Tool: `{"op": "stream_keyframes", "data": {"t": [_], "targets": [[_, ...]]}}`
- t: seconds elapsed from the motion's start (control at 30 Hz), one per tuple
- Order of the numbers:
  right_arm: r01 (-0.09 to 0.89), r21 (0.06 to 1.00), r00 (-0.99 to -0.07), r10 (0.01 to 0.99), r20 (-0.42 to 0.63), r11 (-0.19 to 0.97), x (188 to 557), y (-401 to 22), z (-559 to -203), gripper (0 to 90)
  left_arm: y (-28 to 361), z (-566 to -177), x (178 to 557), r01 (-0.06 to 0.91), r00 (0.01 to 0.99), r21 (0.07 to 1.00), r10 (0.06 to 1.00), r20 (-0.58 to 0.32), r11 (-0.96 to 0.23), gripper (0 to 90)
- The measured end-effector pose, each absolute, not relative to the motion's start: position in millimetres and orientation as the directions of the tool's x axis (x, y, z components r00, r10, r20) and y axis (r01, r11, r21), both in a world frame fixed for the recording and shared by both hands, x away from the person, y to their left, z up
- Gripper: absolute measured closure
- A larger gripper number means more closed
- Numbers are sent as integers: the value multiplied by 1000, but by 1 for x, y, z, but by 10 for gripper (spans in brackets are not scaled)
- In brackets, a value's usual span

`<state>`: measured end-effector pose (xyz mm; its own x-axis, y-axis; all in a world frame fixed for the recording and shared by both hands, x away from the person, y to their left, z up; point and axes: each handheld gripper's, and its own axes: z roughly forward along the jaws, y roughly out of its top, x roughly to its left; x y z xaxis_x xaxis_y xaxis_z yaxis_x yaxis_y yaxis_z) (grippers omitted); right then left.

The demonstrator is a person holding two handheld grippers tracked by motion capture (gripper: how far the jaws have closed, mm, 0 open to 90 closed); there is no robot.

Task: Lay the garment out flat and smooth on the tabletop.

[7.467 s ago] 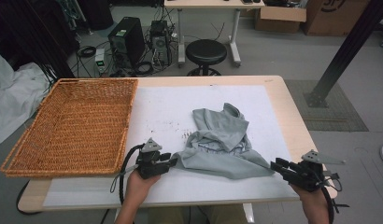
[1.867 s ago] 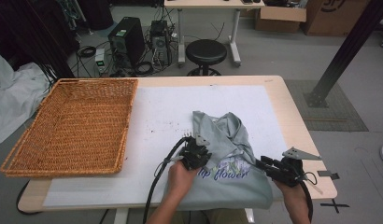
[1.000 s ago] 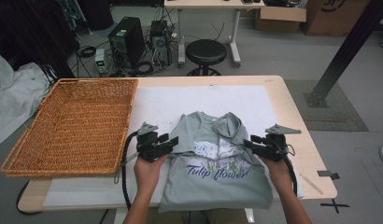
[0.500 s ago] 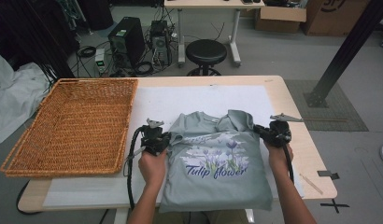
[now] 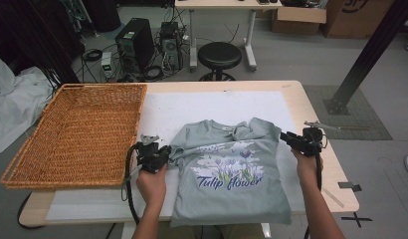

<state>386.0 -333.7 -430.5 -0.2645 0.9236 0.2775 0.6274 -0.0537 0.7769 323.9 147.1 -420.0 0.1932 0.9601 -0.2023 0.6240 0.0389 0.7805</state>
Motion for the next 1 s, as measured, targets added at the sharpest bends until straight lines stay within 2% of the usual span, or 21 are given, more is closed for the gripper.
{"op": "stream_keyframes", "data": {"t": [0.07, 0.1, 0.17, 0.27, 0.3, 0.37, 0.43, 0.5, 0.57, 0.63, 0.7, 0.73, 0.77, 0.8, 0.83, 0.9, 1.0], "targets": [[645, 762, -260, 921, 290, -57, 384, -337, -435, 619, 150, -418, 321, 611, 171, 790, 966, -191, 48, 849], [666, 743, -269, 904, 333, -76, 384, -339, -439, 602, 151, -418, 320, 608, 164, 792, 968, -190, 53, 852], [683, 729, -318, 880, 353, -46, 385, -334, -444, 603, 154, -418, 319, 609, 161, 791, 966, -200, 62, 856], [680, 733, -374, 865, 334, 11, 389, -318, -448, 680, 157, -418, 315, 605, 154, 794, 968, -201, 69, 854], [686, 727, -363, 875, 322, 17, 391, -314, -448, 683, 158, -418, 314, 605, 151, 792, 967, -206, 75, 851], [703, 711, -325, 897, 299, 18, 394, -312, -449, 778, 160, -418, 312, 609, 148, 789, 965, -216, 84, 842], [703, 712, -291, 917, 272, 12, 393, -315, -448, 793, 162, -418, 312, 613, 153, 786, 963, -223, 85, 838], [703, 711, -256, 938, 235, 13, 391, -319, -444, 774, 163, -417, 311, 610, 158, 788, 961, -229, 87, 843], [677, 736, -231, 950, 211, 1, 389, -324, -437, 635, 163, -417, 310, 611, 167, 787, 959, -230, 83, 851], [628, 778, -257, 937, 237, -25, 394, -328, -430, 549, 163, -418, 310, 614, 170, 785, 957, -235, 84, 852], [621, 784, -286, 932, 224, 3, 406, -323, -427, 459, 163, -420, 310, 620, 173, 780, 954, -244, 87, 852], [637, 771, -282, 936, 210, 19, 416, -318, -429, 463, 163, -421, 311, 621, 173, 778, 953, -250, 91, 852], [653, 757, -285, 933, 219, 21, 422, -316, -433, 480, 163, -421, 311, 624, 175, 776, 951, -253, 92, 852], [669, 743, -281, 932, 229, 19, 427, -315, -436, 551, 163, -421, 312, 625, 175, 776, 952, -252, 91, 852], [695, 718, -278, 935, 221, 37, 430, -314, -441, 704, 164, -422, 312, 627, 176, 774, 952, -251, 88, 852], [704, 708, -285, 935, 210, 56, 428, -315, -443, 831, 165, -422, 313, 629, 176, 772, 952, -252, 88, 852], [678, 725, -290, 950, 117, 118, 408, -324, -437, 841, 166, -423, 313, 635, 181, 768, 951, -251, 82, 852]]}}
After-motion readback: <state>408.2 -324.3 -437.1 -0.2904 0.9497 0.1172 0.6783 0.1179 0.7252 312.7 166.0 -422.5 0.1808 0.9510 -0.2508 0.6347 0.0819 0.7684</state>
